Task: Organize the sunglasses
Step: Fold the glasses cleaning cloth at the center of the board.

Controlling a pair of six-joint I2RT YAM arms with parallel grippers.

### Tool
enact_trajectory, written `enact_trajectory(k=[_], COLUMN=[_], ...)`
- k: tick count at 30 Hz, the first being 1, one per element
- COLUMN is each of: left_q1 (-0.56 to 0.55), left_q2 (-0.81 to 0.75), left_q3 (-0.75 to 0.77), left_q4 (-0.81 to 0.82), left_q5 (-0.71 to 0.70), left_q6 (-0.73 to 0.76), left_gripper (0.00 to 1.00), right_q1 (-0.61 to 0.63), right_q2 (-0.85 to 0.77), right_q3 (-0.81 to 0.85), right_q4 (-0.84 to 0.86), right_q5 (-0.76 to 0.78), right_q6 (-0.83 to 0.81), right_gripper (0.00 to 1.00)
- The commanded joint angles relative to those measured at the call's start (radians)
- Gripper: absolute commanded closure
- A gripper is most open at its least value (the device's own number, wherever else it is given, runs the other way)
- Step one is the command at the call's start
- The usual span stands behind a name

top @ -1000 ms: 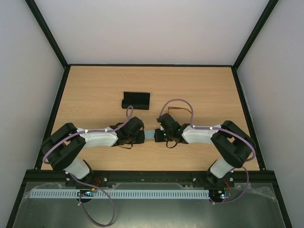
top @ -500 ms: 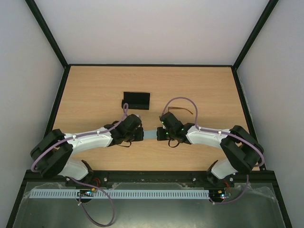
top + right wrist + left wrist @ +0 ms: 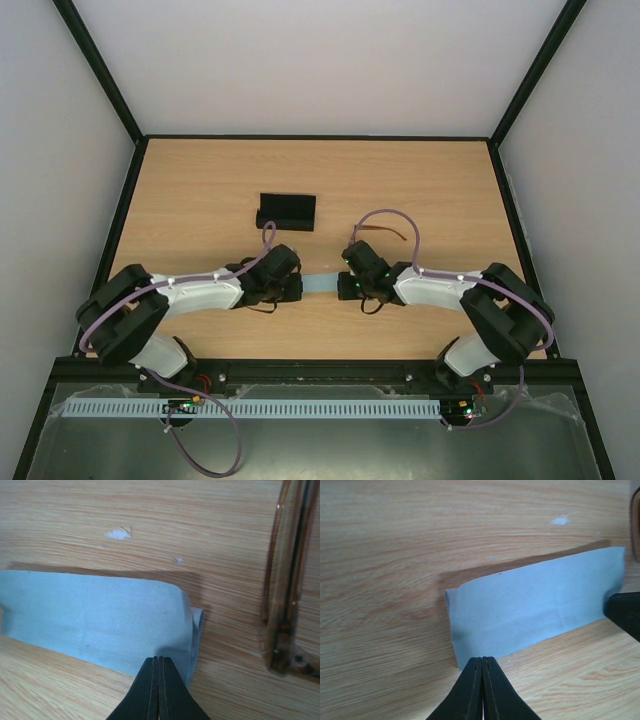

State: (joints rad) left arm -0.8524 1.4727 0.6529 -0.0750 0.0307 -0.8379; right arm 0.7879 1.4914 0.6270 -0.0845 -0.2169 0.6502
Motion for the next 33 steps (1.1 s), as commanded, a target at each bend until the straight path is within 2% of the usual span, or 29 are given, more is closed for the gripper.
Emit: enact_trajectory(k=[1,9,20,33], left_q1=[0.004,0.004,0.006,0.027], left_q2=[0.041,0.048,-0.092,0.064], left_q3=[-0.024,-0.035,0.084,0.177], left_q4=[0.04,0.043,-0.122,-0.047], left_q5=[0.018,0.017,-0.025,0.015], left_q6=[-0.003,-0.007,0.018,0.064], left_gripper=[0.96,0.97,0.94,0.98], right_q1=[-0.005,-0.005,-0.009,-0.013], right_q2=[0.03,0.004,-0.076,0.067], right_q3=[-0.024,-0.013,0.084,0.194], right_q4=[0.015,-0.006,-0.117,-0.051], right_q5=[0.017,0.022,0.074,-0.035], right_q6=[-0.011,-0.01,-0.049,-0.048], right_gripper=[0.99,0.99,0.95,0.96])
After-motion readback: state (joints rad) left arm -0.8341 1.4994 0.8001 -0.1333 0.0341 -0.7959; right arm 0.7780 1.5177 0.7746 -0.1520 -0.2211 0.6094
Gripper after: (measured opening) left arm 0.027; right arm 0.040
